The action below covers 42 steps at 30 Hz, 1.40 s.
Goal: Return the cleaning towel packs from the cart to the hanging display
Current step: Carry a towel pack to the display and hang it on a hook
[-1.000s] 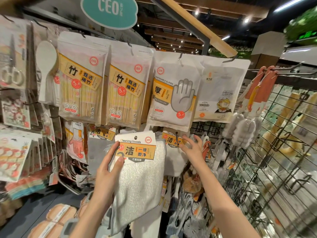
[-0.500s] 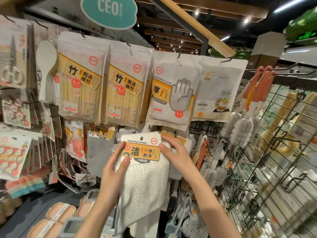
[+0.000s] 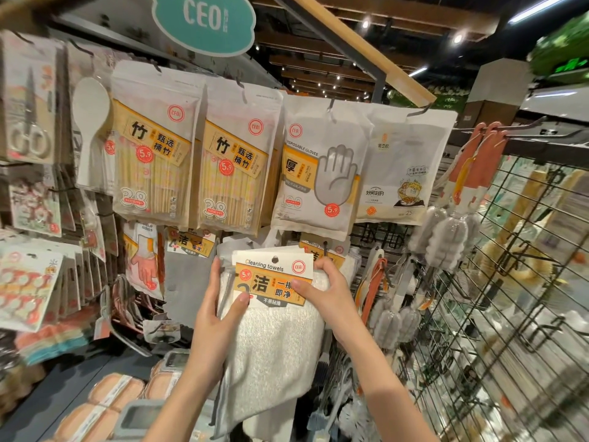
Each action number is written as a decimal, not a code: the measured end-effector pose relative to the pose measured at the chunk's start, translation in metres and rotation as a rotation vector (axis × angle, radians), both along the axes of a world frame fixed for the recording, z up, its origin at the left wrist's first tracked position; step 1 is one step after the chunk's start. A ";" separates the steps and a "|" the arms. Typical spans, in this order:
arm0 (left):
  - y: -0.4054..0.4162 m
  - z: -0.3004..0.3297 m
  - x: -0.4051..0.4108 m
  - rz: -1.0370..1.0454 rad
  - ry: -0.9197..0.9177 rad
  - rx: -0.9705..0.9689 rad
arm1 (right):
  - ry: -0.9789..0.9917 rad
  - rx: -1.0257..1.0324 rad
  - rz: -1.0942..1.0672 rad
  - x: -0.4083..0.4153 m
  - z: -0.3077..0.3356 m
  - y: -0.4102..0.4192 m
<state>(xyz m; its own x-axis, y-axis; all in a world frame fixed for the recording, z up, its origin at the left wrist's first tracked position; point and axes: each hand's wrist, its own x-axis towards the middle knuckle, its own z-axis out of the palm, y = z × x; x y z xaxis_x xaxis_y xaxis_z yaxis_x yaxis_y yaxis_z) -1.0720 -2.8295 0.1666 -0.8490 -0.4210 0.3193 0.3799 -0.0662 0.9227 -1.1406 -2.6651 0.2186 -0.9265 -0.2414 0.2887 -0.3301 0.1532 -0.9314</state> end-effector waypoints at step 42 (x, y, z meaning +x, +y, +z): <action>-0.002 -0.004 0.000 0.028 -0.058 -0.067 | 0.065 -0.149 0.010 -0.011 -0.007 0.023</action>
